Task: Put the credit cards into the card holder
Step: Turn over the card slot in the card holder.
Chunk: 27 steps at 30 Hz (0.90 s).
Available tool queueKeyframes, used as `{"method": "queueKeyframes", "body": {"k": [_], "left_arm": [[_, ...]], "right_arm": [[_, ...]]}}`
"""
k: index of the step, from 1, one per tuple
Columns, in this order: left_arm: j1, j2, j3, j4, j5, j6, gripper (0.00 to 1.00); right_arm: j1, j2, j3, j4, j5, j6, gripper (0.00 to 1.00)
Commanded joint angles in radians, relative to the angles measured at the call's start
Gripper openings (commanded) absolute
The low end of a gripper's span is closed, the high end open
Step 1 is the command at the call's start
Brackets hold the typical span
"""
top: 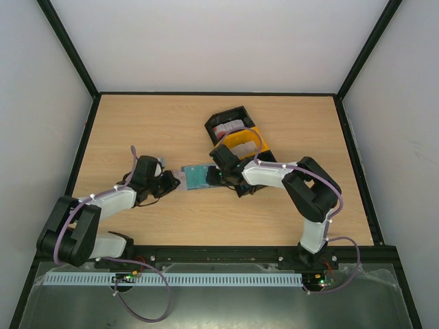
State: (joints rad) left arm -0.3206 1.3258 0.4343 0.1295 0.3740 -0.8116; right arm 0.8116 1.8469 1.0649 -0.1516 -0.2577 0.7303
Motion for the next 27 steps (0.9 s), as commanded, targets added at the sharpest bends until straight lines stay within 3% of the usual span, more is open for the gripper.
{"method": "queueKeyframes", "body": {"k": [1,13,27], "left_arm": [[-0.006,0.017,-0.009,-0.017,-0.015,0.015,0.03],[-0.008,0.015,-0.012,-0.022,-0.018,0.014,0.03],[-0.008,0.021,-0.011,-0.017,-0.018,0.011,0.03]], "right_arm": [[0.005,0.005,-0.015,0.103,-0.081,0.065,0.27],[0.006,-0.030,-0.024,0.145,-0.083,0.088,0.26],[0.004,-0.038,0.027,0.023,0.005,0.003,0.11]]}}
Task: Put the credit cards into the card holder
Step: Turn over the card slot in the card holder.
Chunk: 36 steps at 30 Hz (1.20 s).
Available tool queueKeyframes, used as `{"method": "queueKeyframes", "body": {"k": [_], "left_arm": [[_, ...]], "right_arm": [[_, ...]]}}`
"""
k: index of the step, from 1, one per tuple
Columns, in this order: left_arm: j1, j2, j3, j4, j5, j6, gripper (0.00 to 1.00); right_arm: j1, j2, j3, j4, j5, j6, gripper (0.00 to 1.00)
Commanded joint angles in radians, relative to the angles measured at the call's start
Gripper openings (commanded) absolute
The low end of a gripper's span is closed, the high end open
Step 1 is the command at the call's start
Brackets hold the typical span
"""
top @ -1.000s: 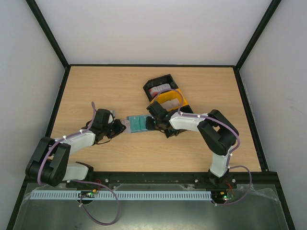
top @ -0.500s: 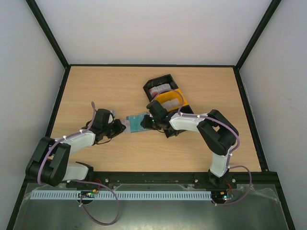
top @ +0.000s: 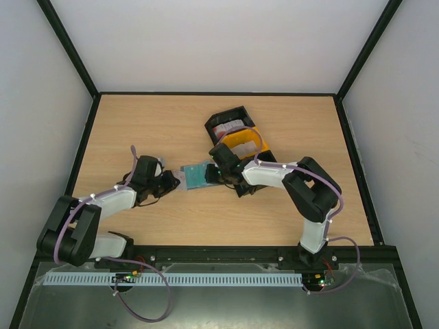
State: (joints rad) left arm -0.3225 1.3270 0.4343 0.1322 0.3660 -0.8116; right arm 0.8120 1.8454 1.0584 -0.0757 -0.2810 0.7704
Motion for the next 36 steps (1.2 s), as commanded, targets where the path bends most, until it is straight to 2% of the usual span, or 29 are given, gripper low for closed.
{"method": "queueKeyframes", "body": {"k": [1,5,13,15,20,22,30,36], "left_arm": [[-0.006,0.020,-0.011,-0.019,-0.010,0.011,0.03],[-0.007,0.018,-0.011,-0.022,-0.012,0.009,0.03],[-0.008,0.017,-0.009,-0.025,-0.013,0.009,0.03],[-0.008,0.017,-0.007,-0.023,-0.012,0.008,0.03],[-0.007,0.009,-0.006,-0.029,-0.008,0.007,0.03],[-0.007,-0.003,-0.006,-0.035,-0.008,0.006,0.03],[-0.008,-0.044,0.011,-0.075,-0.028,0.007,0.03],[-0.007,-0.114,0.035,-0.150,-0.127,0.006,0.03]], "right_arm": [[0.004,-0.036,0.034,-0.051,0.017,-0.037,0.10],[0.006,-0.041,0.044,-0.054,0.021,-0.037,0.02],[0.021,-0.038,0.073,-0.119,0.103,-0.050,0.02],[0.034,-0.029,0.086,-0.129,0.112,-0.059,0.05],[0.058,-0.005,0.125,-0.133,0.087,-0.083,0.25],[0.064,-0.003,0.135,-0.130,0.075,-0.089,0.29],[0.066,0.018,0.151,-0.092,-0.014,-0.098,0.33],[0.067,0.043,0.161,-0.091,-0.015,-0.103,0.33]]}}
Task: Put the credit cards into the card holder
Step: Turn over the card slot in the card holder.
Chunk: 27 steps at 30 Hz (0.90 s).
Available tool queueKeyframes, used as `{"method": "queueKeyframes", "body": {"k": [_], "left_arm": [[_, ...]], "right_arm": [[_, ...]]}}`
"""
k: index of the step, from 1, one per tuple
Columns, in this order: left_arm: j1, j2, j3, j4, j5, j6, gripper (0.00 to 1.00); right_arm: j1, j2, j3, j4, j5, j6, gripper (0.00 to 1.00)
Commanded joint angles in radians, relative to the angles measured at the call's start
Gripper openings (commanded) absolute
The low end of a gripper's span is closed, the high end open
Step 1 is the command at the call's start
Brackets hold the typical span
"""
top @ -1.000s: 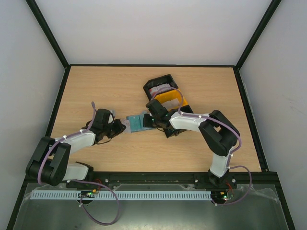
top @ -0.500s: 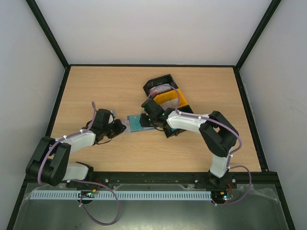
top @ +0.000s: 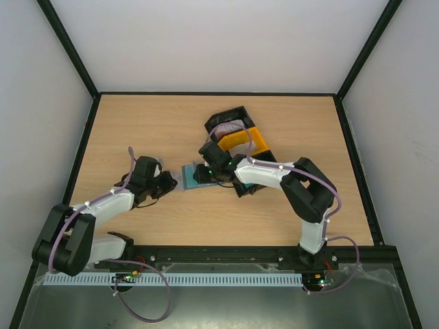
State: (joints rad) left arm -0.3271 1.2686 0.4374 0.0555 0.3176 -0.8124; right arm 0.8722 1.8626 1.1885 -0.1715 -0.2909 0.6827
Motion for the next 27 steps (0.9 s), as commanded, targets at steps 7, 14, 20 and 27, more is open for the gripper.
{"method": "queueKeyframes", "body": {"k": [7,14,20,27], "left_arm": [[0.000,-0.102,0.070,-0.132,-0.108,0.027,0.03],[0.000,-0.115,0.085,-0.141,-0.096,0.033,0.03],[0.000,-0.120,0.092,-0.132,-0.063,0.041,0.03],[-0.001,-0.108,0.094,-0.106,-0.025,0.042,0.03]], "right_arm": [[0.006,0.006,0.014,0.011,0.017,-0.020,0.43],[0.005,-0.010,0.004,0.009,0.064,-0.009,0.45],[0.005,-0.020,0.001,-0.060,0.248,-0.022,0.41],[0.006,-0.019,0.003,-0.109,0.340,-0.041,0.36]]}}
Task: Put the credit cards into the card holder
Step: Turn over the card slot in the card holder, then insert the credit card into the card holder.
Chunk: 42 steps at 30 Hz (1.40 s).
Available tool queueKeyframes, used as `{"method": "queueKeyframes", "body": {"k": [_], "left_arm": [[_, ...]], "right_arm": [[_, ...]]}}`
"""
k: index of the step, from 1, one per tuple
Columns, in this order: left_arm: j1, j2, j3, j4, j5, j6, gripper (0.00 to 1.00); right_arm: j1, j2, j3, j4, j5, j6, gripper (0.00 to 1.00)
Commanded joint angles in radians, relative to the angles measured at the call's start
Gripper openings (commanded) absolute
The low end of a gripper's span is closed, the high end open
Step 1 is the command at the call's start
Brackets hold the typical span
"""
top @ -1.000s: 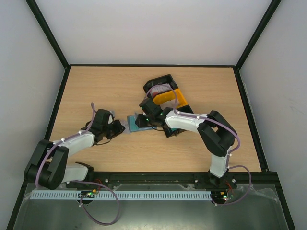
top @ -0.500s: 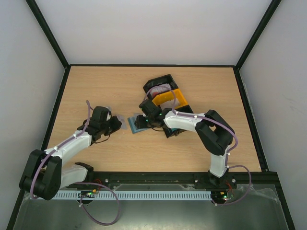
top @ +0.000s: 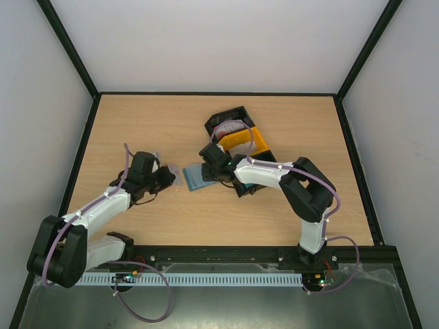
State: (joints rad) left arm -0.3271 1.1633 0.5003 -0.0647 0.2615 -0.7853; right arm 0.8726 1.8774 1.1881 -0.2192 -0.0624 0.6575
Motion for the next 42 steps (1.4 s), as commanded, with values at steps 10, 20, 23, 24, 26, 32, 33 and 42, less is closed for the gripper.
{"method": "queueKeyframes", "body": {"k": [10,20,23,24,26,32,33,42], "left_arm": [[-0.002,0.043,0.016,0.094,0.130,0.002,0.03],[-0.001,-0.049,-0.033,0.260,0.235,-0.035,0.03],[-0.002,-0.076,-0.041,0.333,0.305,-0.060,0.03],[-0.001,-0.084,-0.044,0.359,0.324,-0.074,0.03],[-0.001,-0.099,-0.050,0.413,0.358,-0.116,0.03],[0.001,-0.135,-0.063,0.533,0.441,-0.220,0.03],[0.001,-0.138,-0.064,0.543,0.450,-0.230,0.03],[0.004,-0.136,-0.093,0.596,0.453,-0.287,0.09]], "right_arm": [[0.004,-0.059,0.002,-0.055,0.106,-0.017,0.33],[-0.146,-0.220,-0.219,0.389,-0.564,0.115,0.50],[-0.156,-0.244,-0.252,0.506,-0.681,0.164,0.57],[-0.157,-0.251,-0.265,0.547,-0.715,0.187,0.58],[-0.162,-0.265,-0.292,0.624,-0.750,0.234,0.60],[-0.170,-0.292,-0.326,0.755,-0.795,0.320,0.52],[-0.170,-0.297,-0.330,0.781,-0.807,0.340,0.47],[-0.178,-0.345,-0.387,0.974,-0.814,0.465,0.07]]}}
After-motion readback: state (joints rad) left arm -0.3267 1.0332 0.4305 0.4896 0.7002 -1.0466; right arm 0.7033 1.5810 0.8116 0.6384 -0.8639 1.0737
